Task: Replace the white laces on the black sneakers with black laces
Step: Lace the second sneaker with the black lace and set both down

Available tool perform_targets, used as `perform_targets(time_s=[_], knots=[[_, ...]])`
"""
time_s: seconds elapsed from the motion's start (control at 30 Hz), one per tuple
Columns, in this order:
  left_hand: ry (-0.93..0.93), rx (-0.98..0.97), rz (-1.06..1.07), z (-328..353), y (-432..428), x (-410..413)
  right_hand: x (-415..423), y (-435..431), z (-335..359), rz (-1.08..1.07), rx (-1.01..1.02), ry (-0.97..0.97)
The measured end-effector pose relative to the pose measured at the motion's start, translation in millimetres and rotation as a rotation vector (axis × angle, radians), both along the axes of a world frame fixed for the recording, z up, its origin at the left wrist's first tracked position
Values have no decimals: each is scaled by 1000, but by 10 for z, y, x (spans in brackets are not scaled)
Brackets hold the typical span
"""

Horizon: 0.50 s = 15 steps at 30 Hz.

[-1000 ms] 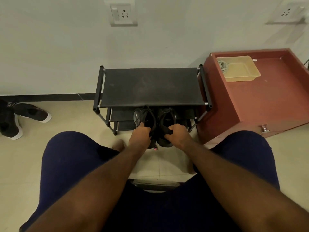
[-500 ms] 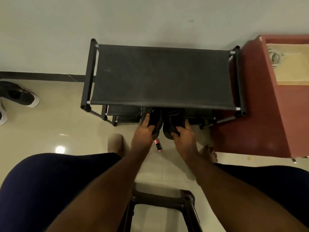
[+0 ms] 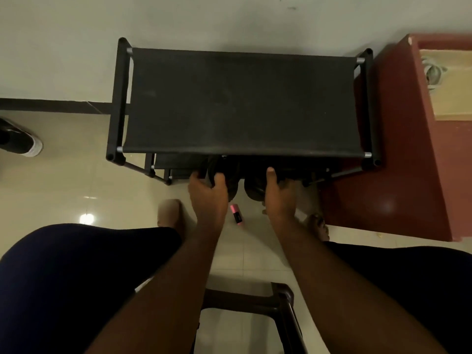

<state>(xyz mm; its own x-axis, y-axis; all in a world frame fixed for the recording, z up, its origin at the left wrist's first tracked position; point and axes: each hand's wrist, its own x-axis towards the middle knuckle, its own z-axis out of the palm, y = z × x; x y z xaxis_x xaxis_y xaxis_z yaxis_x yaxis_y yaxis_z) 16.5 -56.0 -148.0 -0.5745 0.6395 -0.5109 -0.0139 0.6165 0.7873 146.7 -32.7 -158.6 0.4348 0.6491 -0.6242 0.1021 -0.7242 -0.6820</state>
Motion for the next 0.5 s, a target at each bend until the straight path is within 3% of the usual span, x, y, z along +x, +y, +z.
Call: perform_targets(time_s=[0.13,0.5], knots=[[-141,-360,-117,-60,222,-69,-41,216,14,-158,-107,226],[-270,-224,16,-102,483,1,-97,418,-118,-140,5,193]])
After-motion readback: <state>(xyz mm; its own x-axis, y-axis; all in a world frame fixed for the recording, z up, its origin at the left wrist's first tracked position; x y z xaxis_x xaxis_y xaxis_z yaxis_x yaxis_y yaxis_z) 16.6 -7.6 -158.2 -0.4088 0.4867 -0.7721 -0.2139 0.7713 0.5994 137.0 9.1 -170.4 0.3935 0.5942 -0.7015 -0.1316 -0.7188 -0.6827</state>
